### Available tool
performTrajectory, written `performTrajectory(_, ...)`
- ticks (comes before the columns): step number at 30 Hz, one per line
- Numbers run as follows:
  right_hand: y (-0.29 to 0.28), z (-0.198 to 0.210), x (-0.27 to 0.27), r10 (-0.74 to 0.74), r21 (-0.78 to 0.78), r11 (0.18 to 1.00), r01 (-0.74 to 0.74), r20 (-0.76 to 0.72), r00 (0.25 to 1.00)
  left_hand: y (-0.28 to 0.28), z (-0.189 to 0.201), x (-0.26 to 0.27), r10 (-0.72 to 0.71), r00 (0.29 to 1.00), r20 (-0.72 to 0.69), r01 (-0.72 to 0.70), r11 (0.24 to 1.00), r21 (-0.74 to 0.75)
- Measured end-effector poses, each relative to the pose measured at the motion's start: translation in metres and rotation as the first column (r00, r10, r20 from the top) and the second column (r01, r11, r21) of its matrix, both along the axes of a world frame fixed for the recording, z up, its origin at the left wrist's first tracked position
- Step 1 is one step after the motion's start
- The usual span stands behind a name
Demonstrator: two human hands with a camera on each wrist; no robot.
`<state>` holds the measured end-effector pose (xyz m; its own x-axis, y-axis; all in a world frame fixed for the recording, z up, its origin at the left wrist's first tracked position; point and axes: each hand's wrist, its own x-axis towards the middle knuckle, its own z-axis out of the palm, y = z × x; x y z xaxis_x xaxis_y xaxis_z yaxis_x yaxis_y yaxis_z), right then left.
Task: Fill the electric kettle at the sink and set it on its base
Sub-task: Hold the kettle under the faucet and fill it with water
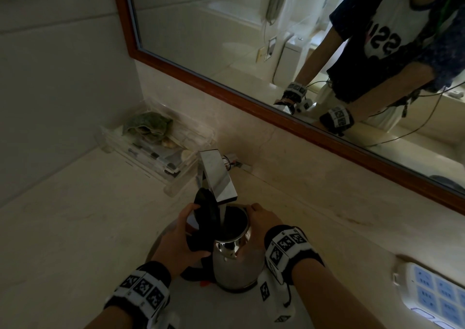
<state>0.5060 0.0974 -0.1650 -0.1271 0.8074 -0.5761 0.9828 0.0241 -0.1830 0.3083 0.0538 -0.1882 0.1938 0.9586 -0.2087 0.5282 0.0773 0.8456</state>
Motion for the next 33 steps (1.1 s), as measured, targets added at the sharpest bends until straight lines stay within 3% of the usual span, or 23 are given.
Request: performTrajectory(33, 0.001, 0.000, 0.001, 0.024, -0.004, 1.000, -0.024, 0.018, 1.000, 0.002, -0.018, -0.003, 0.023, 1.000, 0.003, -0.023, 1.000, -0.010)
